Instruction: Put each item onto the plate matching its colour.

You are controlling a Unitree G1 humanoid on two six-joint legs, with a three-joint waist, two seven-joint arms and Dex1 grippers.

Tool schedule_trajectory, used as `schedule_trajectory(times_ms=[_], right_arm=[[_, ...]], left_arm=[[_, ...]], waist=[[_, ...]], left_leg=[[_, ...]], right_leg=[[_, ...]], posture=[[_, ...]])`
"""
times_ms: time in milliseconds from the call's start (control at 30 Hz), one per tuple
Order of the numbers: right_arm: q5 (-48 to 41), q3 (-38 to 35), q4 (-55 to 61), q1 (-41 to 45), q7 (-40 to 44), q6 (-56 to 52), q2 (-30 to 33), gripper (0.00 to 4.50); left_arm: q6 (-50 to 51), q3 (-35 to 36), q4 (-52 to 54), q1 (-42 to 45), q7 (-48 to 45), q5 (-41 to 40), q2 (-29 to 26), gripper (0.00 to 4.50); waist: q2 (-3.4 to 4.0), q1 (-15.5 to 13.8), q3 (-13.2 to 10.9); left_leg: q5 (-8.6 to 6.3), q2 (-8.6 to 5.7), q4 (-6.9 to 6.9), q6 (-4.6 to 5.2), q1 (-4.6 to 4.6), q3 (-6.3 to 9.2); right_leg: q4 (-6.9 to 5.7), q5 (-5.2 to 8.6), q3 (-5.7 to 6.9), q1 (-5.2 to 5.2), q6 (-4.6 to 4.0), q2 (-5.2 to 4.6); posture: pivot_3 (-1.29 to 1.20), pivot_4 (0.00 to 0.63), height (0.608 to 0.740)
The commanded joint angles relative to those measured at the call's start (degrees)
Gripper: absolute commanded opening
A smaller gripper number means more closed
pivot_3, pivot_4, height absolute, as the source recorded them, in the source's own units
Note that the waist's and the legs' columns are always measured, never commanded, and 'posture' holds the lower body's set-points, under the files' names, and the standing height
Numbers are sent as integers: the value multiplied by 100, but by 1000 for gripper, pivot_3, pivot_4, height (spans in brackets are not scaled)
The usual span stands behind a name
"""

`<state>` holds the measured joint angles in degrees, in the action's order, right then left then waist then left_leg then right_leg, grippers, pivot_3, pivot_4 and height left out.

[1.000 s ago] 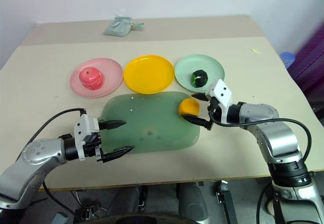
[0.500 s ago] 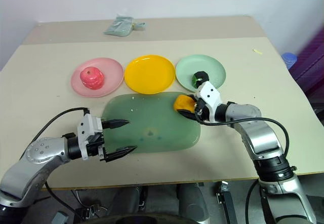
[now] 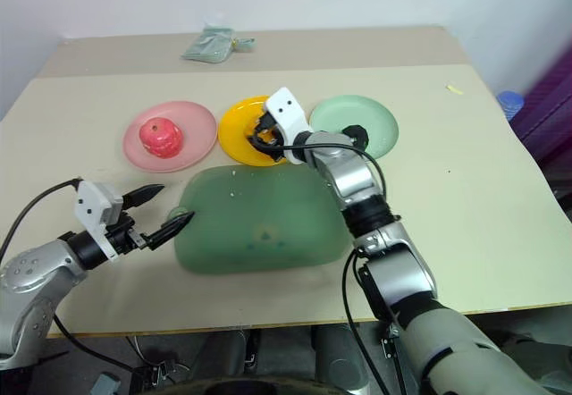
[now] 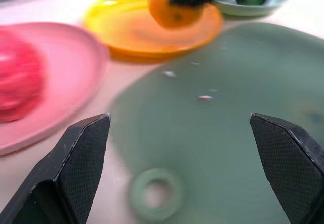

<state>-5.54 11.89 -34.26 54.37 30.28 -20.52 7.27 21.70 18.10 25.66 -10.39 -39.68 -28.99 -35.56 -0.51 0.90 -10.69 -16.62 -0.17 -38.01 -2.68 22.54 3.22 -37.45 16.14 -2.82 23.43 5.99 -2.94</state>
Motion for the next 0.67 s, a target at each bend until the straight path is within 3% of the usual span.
schedule_trajectory(times_ms=[33, 233, 333, 500, 667], right_arm=[[33, -327, -254, 296, -83, 606, 36, 4366], [-520, -902, 1584, -734, 948, 756, 1207, 4480], [-988, -1369, 2663, -1718, 1749, 492, 2232, 4480], [-1753, -2246, 3463, -3310, 2533, -270, 3461, 4480], [-1861, -2571, 3662, -4168, 2595, -451, 3826, 4480]], left_arm=[[-166, 265, 239, -176, 133, 32, 69, 4500], [-230, 657, 185, -348, 451, 116, 150, 4500], [-375, 1117, -290, -451, 493, 306, 22, 4500], [-593, 1783, -868, -626, 479, 344, -60, 4500], [-710, 2004, -990, -868, 435, 375, -30, 4500]], waist=[[0, 3, 0], [0, -29, 0], [0, -28, 0], [1, 33, 0], [1, 48, 0]], left_leg=[[0, 0, 0, 0, 0, -2], [-1, 1, 0, 1, 0, 3], [-2, 1, 0, 4, -2, 4], [-5, 7, 3, 9, -10, -2], [-6, 14, 2, 11, -21, -15]], right_leg=[[1, 0, 0, 0, 0, -2], [0, 0, 3, -2, 0, 2], [6, 0, 6, -8, 1, 2], [12, 1, 3, -14, -1, 16], [11, 1, -7, -20, -1, 21]], posture=[[0, 150, 740], [0, 150, 740], [0, 150, 740], [0, 150, 740], [0, 150, 740]])
